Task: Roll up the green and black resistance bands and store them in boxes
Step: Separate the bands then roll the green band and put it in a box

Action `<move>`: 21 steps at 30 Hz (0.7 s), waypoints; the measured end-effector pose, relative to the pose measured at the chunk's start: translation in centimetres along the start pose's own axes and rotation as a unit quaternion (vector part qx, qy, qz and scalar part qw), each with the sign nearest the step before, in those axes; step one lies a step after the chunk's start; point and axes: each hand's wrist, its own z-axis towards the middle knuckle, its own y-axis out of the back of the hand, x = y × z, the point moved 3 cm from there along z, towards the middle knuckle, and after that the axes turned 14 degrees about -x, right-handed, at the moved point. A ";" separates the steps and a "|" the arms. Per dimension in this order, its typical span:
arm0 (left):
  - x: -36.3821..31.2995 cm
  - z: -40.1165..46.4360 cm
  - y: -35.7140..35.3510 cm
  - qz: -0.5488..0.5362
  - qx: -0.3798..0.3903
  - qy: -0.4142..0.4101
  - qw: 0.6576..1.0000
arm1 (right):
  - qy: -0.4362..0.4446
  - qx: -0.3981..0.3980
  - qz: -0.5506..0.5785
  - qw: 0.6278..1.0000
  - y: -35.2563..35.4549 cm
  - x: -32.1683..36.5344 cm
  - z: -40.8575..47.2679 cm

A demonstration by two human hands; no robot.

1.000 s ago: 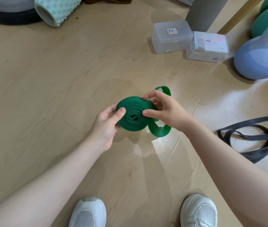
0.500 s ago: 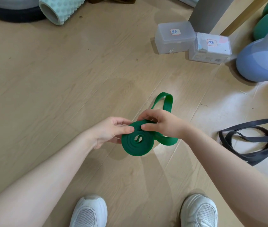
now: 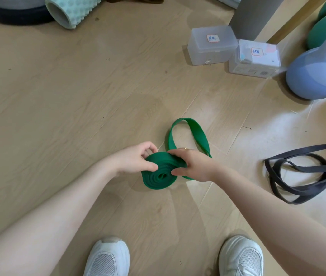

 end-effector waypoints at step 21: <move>-0.1 4.4 -0.4 -0.032 -0.095 -0.065 0.993 | -0.089 -0.087 0.200 0.972 0.0 -2.1 3.2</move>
